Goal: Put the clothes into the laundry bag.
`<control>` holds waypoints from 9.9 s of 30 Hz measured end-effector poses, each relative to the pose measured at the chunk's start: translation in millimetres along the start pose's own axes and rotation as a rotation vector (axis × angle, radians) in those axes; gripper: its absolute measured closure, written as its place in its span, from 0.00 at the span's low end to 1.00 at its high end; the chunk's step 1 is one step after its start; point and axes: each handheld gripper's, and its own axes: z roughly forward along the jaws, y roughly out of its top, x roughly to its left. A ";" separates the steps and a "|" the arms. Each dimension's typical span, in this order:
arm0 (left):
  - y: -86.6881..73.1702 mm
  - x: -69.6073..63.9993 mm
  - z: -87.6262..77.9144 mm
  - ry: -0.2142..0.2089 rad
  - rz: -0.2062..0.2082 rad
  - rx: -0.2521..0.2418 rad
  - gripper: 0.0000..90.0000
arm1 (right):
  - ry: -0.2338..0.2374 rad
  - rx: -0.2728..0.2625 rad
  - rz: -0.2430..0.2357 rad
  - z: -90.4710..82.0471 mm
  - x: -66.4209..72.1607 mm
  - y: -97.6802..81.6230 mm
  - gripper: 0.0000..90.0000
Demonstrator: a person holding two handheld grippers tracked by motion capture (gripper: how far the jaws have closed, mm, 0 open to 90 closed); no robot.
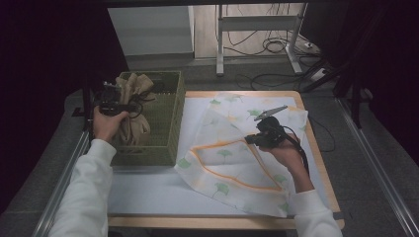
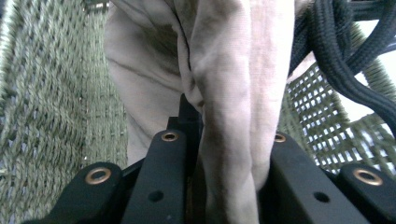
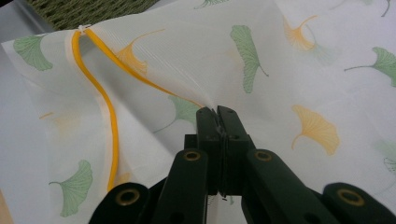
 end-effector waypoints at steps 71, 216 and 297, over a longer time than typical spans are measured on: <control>-5.4 -46.7 -79.2 -0.164 0.096 -0.343 0.87 | -0.007 0.008 -0.005 1.7 0.8 -0.2 0.99; -72.9 -179.2 -131.4 -0.629 0.344 -0.482 0.87 | -0.013 0.003 -0.007 0.3 0.6 -0.8 0.99; -122.9 -238.3 -93.0 -0.688 0.490 -0.268 0.87 | -0.019 -0.011 0.002 -5.1 -2.2 -2.1 0.98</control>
